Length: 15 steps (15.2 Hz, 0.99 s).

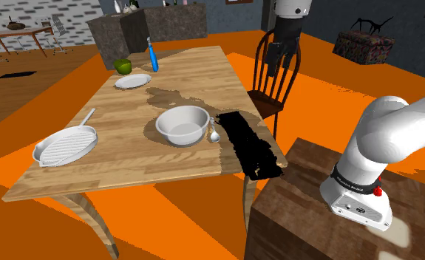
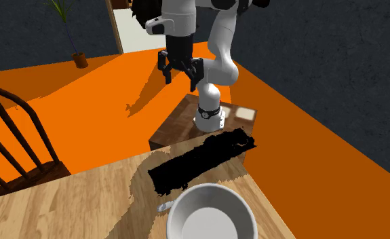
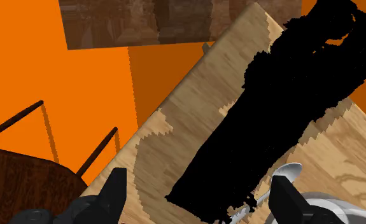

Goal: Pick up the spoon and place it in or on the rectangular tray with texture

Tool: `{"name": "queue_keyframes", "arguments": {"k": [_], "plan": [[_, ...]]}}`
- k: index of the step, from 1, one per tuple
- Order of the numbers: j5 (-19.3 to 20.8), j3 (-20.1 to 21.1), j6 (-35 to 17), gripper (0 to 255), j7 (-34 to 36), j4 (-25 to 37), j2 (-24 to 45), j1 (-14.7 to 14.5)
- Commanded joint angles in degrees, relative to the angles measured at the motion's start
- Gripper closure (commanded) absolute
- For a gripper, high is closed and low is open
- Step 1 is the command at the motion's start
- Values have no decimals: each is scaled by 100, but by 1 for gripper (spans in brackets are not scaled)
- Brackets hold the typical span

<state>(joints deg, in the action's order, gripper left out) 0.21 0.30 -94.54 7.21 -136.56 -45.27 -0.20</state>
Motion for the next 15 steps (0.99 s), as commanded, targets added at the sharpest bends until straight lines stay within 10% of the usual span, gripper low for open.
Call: {"name": "queue_keyframes", "arguments": {"k": [1,15], "plan": [[0,0,0,0,0,0,0,0],[-128,11,-2838,0,-1878,-475,2017,-1005]]}}
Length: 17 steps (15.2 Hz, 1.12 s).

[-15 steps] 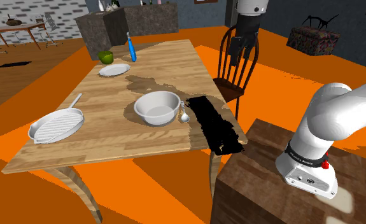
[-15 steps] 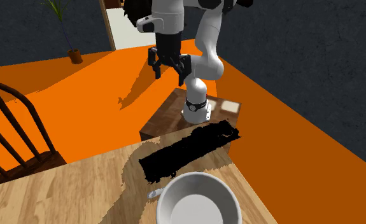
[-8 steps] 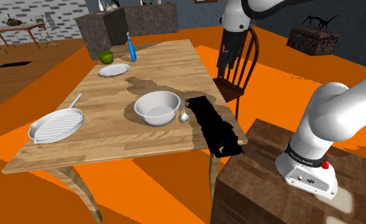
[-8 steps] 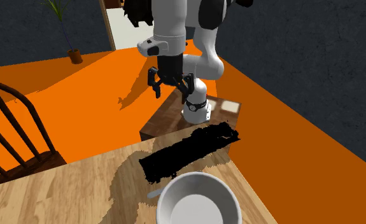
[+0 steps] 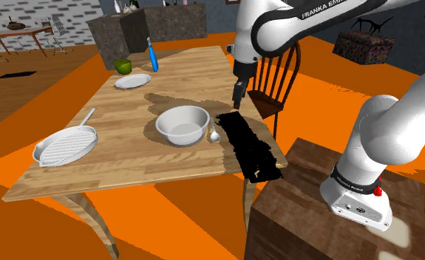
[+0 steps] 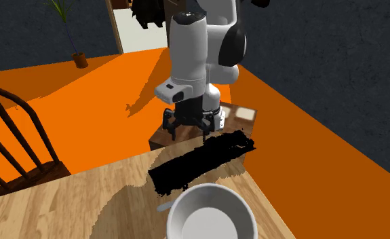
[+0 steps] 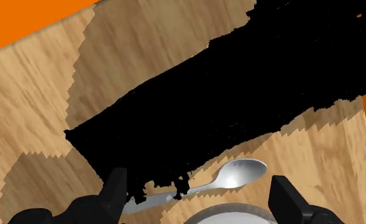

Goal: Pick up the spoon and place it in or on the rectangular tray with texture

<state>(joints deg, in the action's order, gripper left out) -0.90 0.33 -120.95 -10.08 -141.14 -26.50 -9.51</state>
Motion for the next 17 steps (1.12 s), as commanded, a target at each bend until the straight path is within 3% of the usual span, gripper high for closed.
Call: {"name": "queue_keyframes", "arguments": {"k": [1,10,17], "plan": [[-34,18,-379,0,-284,-7,311,-143],[-211,205,-1850,0,-1511,294,1892,-709],[-224,243,-2420,0,-1604,251,2405,-751]]}}
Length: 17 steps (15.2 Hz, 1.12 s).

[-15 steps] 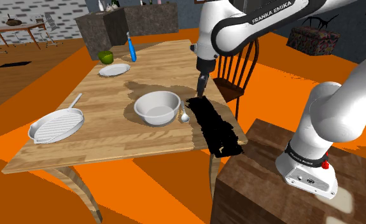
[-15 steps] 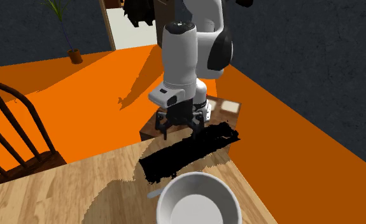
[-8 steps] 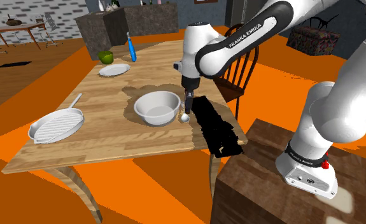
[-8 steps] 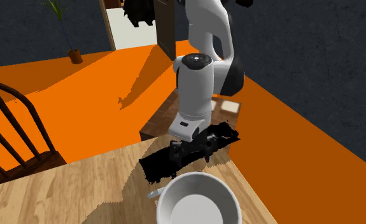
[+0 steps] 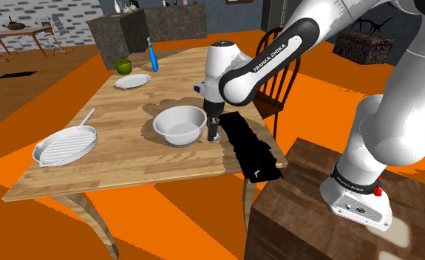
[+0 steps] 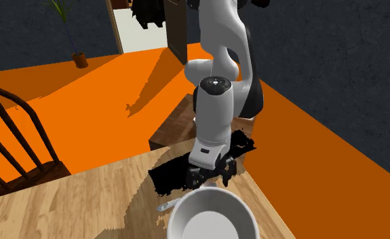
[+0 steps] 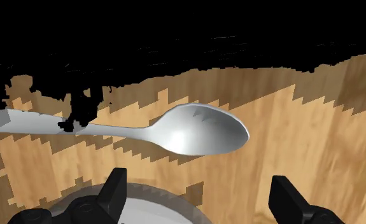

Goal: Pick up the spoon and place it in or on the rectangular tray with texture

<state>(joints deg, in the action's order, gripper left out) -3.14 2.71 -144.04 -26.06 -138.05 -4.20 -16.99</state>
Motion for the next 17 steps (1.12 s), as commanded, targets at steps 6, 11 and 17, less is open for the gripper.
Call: {"name": "queue_keyframes", "arguments": {"k": [6,11,17], "plan": [[0,4,-233,0,-5,-70,284,-8],[-1,4,-235,255,-6,-74,281,-8],[0,4,-235,255,-6,-75,281,-8]]}}
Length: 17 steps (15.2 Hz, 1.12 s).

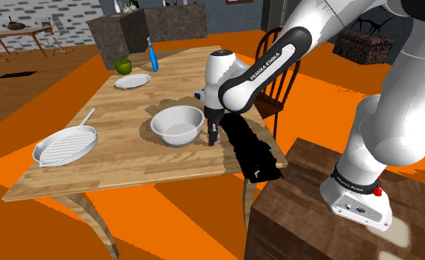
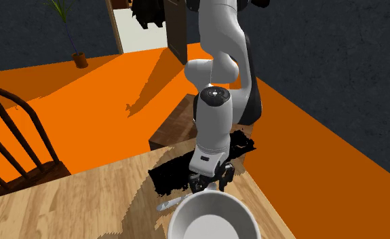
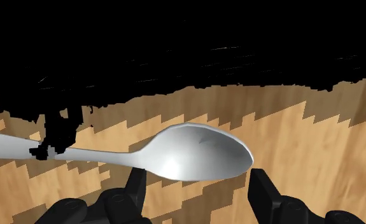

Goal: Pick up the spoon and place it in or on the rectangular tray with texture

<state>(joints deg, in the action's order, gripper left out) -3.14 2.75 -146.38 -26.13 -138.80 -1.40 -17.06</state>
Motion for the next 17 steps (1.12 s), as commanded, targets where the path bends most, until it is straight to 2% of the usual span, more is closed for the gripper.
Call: {"name": "queue_keyframes", "arguments": {"k": [1,17], "plan": [[0,0,-1,255,0,0,1,0],[21,-11,1212,255,39,495,-717,9]]}}
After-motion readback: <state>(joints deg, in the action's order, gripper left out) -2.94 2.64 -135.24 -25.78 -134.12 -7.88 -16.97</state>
